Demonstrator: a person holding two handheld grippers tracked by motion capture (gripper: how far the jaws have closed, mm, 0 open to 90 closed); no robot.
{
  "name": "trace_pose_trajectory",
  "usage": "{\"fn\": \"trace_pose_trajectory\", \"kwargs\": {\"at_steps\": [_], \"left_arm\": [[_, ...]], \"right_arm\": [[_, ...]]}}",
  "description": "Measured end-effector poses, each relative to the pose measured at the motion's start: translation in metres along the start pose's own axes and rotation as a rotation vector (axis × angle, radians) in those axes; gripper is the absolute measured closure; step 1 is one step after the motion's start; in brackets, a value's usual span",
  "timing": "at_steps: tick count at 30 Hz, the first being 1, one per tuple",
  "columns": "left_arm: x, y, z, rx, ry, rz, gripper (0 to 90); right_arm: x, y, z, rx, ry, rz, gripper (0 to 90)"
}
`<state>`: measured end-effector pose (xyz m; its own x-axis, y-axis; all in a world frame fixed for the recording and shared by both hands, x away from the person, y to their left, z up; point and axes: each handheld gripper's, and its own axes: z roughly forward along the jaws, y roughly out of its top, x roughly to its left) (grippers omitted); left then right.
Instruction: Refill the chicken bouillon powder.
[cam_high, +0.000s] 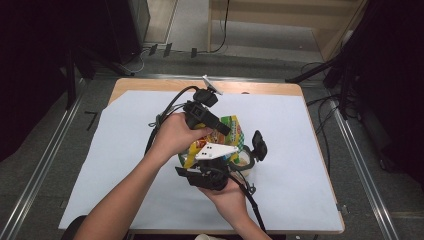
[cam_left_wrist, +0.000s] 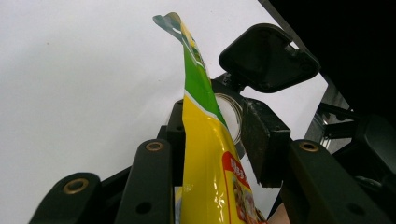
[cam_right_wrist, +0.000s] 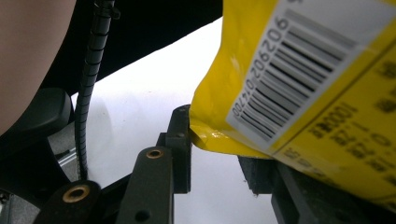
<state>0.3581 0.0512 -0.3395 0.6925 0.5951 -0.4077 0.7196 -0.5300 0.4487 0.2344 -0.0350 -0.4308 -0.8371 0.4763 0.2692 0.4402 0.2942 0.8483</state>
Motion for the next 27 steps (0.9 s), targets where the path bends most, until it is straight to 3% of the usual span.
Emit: {"fn": "trace_pose_trajectory", "kwargs": {"at_steps": [27], "left_arm": [[0.0007,-0.0002,0.0002,-0.001,-0.002,-0.002,66.2]], "right_arm": [[0.0005,0.0000,0.0003,0.003,-0.001,-0.008,69.2]]}}
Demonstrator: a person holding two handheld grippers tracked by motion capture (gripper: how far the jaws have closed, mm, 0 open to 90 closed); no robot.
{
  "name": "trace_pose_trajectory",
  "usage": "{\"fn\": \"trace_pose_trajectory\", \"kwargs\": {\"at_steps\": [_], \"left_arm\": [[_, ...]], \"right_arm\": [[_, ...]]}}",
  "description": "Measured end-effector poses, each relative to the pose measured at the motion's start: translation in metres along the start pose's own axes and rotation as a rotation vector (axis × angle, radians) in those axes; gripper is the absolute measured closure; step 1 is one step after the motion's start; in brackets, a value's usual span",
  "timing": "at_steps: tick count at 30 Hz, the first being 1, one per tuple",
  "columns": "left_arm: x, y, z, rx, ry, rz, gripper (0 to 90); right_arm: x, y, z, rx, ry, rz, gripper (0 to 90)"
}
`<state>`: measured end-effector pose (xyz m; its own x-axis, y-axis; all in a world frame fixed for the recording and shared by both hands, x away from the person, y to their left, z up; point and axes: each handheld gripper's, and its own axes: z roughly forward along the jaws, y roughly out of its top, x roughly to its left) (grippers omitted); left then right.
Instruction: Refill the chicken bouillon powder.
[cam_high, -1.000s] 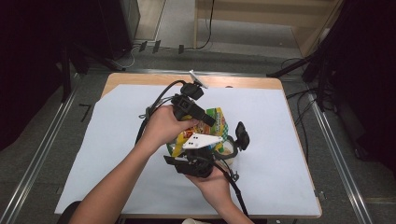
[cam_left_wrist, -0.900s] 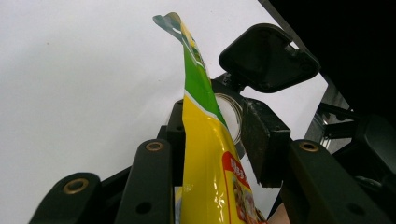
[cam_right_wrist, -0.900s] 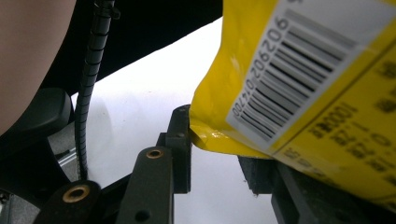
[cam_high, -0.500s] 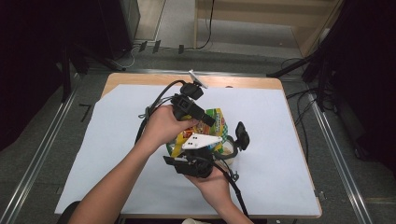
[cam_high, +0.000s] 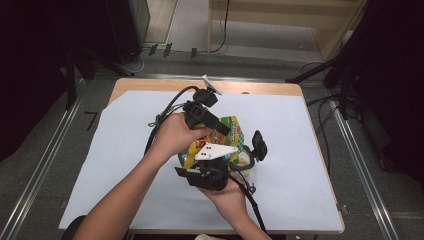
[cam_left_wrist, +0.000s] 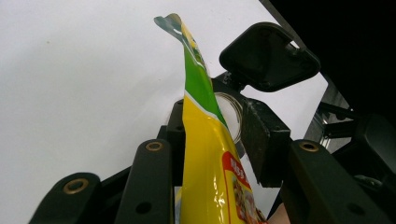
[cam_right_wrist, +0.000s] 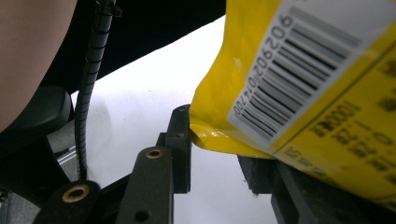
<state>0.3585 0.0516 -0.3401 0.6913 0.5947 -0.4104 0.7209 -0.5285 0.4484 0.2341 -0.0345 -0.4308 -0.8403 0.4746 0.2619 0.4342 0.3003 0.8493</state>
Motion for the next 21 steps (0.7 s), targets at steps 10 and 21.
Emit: {"fn": "trace_pose_trajectory", "kwargs": {"at_steps": [10,21], "left_arm": [[0.0007,-0.0006,0.0002,0.002,-0.002,0.000,66.2],[0.0007,-0.0009,-0.0002,0.006,-0.001,0.000,66.2]], "right_arm": [[-0.0003,-0.0003,0.0000,0.007,-0.004,-0.006,69.2],[0.0005,-0.0002,0.0002,0.006,-0.001,-0.005,69.2]]}}
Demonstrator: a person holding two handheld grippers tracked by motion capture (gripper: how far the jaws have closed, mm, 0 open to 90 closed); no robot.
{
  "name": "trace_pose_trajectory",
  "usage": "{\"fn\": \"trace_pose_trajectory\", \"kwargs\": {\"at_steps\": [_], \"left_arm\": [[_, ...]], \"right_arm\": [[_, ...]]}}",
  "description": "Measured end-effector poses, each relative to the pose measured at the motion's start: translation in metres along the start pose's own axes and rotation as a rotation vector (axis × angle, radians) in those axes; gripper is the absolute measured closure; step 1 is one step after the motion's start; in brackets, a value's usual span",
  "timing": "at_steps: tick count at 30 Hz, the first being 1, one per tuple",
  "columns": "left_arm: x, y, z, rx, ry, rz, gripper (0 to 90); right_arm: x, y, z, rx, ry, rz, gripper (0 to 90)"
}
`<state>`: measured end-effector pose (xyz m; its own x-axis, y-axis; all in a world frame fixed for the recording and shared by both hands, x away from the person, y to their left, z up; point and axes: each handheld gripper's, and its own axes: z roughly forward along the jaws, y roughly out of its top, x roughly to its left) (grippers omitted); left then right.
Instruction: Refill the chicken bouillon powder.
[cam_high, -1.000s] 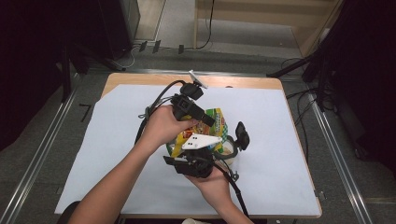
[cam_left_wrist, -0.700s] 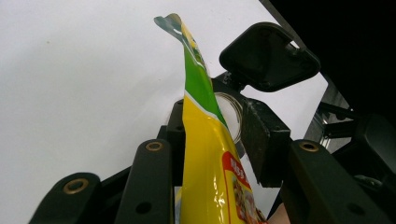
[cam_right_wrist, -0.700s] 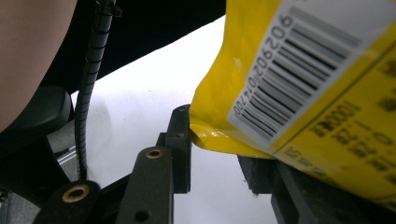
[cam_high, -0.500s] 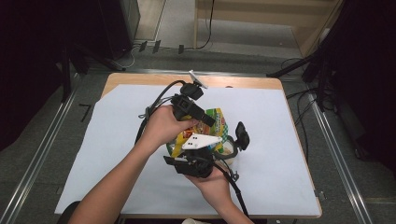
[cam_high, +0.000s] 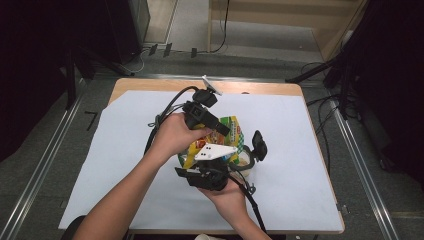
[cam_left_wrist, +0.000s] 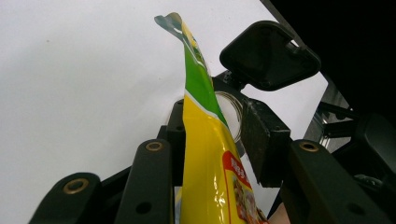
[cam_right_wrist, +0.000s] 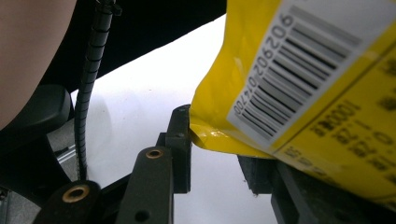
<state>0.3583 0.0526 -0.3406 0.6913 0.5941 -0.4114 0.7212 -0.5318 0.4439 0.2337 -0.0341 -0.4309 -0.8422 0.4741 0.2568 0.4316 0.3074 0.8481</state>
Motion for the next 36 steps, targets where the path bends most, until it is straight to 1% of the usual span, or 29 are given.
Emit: {"fn": "trace_pose_trajectory", "kwargs": {"at_steps": [14,20,29,33,36], "left_arm": [[0.0000,0.0013,-0.0012,0.004,-0.001,-0.003,66.1],[0.0013,0.0025,-0.0023,0.002,-0.012,-0.007,66.1],[0.0010,0.0044,-0.0009,0.007,-0.008,-0.008,66.2],[0.0000,0.0059,-0.0011,0.007,-0.008,-0.005,66.2],[-0.0007,0.0084,-0.0005,0.020,0.005,0.002,66.1]], "right_arm": [[0.0006,0.0013,-0.0008,-0.004,0.001,-0.002,69.2],[0.0004,0.0019,-0.0007,-0.007,-0.001,-0.007,69.1],[-0.0011,0.0025,-0.0012,-0.006,0.000,-0.004,69.1],[-0.0027,0.0029,-0.0018,-0.006,-0.010,-0.012,69.2],[-0.0030,0.0038,-0.0026,-0.010,-0.005,-0.003,69.2]]}}
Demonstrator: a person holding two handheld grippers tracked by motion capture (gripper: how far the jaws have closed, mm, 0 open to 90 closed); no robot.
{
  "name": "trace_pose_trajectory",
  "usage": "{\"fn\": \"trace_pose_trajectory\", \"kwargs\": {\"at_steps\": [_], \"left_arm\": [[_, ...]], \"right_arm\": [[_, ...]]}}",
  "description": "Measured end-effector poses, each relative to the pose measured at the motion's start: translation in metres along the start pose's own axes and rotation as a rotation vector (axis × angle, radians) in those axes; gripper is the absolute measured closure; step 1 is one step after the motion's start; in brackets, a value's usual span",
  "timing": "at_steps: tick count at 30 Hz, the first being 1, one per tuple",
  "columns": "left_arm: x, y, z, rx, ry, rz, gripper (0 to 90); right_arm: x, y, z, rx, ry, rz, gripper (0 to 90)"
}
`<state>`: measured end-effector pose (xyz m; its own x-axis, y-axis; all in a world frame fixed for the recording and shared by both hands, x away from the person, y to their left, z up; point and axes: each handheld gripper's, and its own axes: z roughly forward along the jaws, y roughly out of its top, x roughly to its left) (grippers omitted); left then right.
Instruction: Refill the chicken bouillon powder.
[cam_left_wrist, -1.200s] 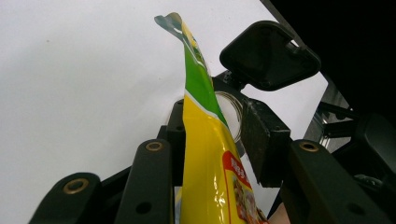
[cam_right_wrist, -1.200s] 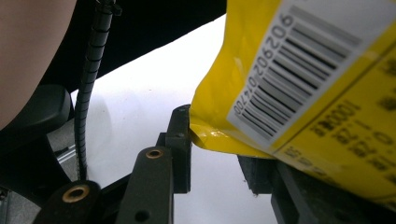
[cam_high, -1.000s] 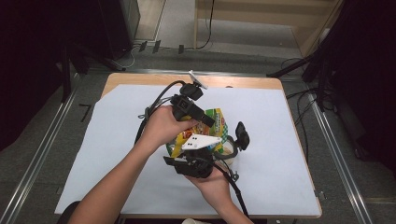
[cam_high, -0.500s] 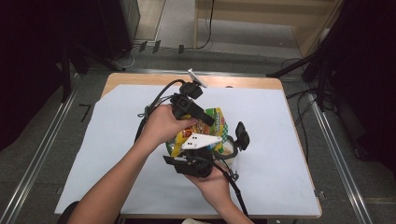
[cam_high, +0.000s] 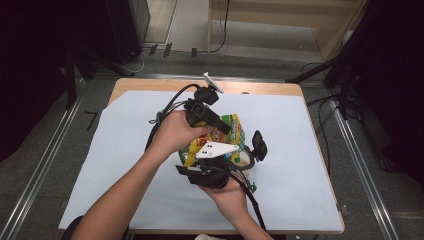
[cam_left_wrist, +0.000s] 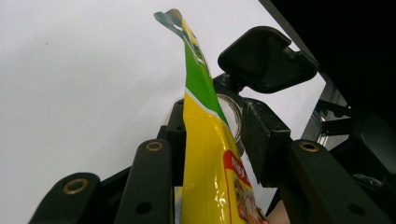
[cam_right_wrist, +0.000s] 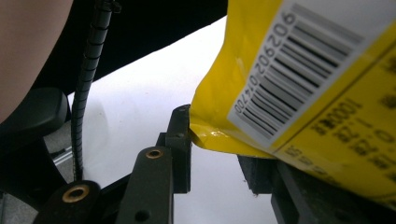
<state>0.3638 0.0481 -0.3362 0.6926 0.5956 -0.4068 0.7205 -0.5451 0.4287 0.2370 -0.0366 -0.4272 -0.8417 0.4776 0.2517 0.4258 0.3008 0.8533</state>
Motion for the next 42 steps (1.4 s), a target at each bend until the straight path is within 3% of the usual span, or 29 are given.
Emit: {"fn": "trace_pose_trajectory", "kwargs": {"at_steps": [24,32,42], "left_arm": [[0.0022,-0.0003,0.0047,0.030,-0.002,-0.011,65.6],[-0.0011,-0.0013,0.0013,0.010,0.000,-0.002,65.3],[-0.0014,-0.0002,0.0034,0.028,-0.001,0.000,65.5]], "right_arm": [[0.0005,-0.0017,0.0011,0.007,0.007,0.025,69.0],[0.0005,-0.0005,-0.0011,0.014,0.008,0.010,69.2],[0.0012,-0.0008,-0.0013,0.010,0.021,0.034,69.5]]}}
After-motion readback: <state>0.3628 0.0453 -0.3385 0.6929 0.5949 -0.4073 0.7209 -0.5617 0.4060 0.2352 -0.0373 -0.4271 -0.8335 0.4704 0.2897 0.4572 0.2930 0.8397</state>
